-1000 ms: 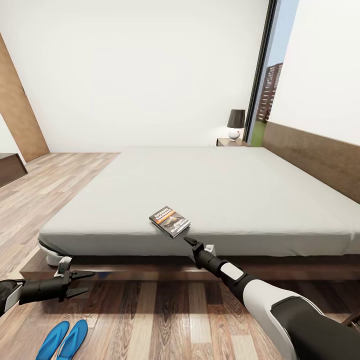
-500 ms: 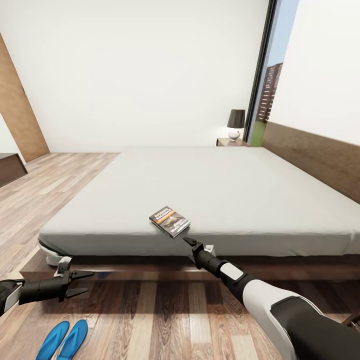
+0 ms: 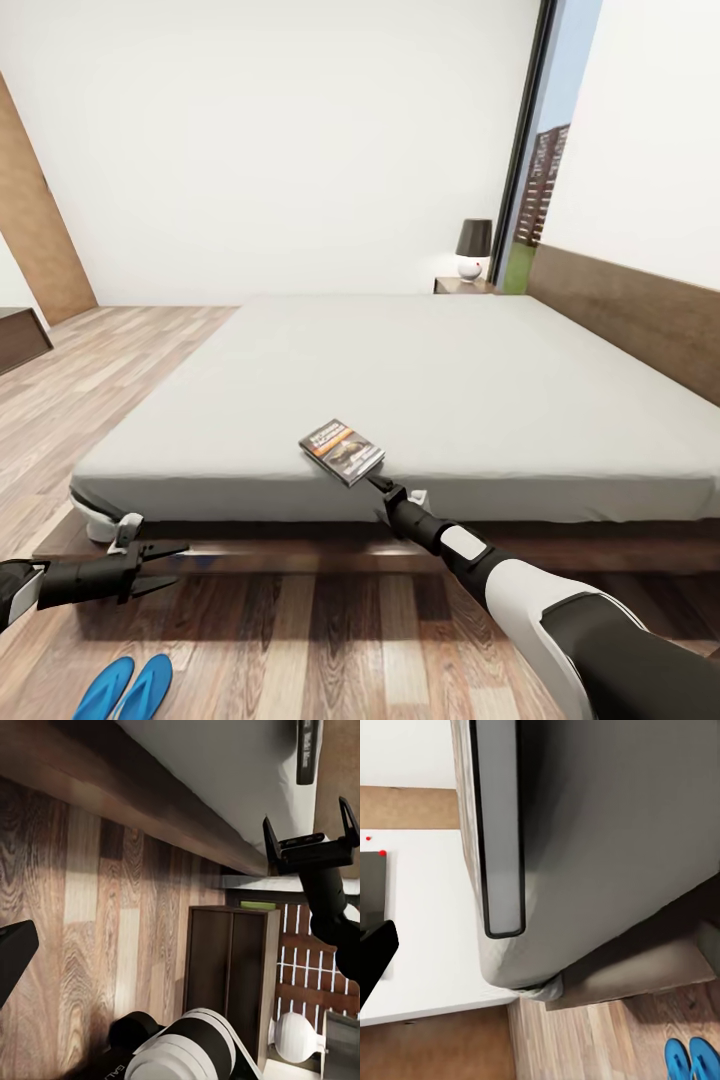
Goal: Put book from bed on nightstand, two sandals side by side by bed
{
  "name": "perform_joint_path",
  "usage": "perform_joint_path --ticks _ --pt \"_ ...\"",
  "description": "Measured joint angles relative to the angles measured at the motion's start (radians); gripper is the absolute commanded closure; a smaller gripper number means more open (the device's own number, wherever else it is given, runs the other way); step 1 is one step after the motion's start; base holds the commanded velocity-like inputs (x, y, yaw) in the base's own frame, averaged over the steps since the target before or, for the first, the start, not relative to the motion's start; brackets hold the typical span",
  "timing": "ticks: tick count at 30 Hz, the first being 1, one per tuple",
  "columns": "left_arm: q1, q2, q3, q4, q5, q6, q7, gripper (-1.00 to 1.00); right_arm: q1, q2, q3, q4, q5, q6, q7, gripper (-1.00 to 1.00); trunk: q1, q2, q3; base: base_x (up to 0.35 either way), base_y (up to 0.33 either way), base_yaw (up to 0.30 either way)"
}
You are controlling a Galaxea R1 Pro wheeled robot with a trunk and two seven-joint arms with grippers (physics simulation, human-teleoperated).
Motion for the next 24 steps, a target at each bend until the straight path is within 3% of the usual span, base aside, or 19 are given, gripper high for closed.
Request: perform_joint_path --ticks 24 --pt "0.000 0.002 0.000 0.000 -0.002 0.000 0.001 -1.00 0.000 0.003 0.001 0.002 0.000 0.003 0.000 -1.00 0.000 0.000 0.000 0.016 0.010 0.000"
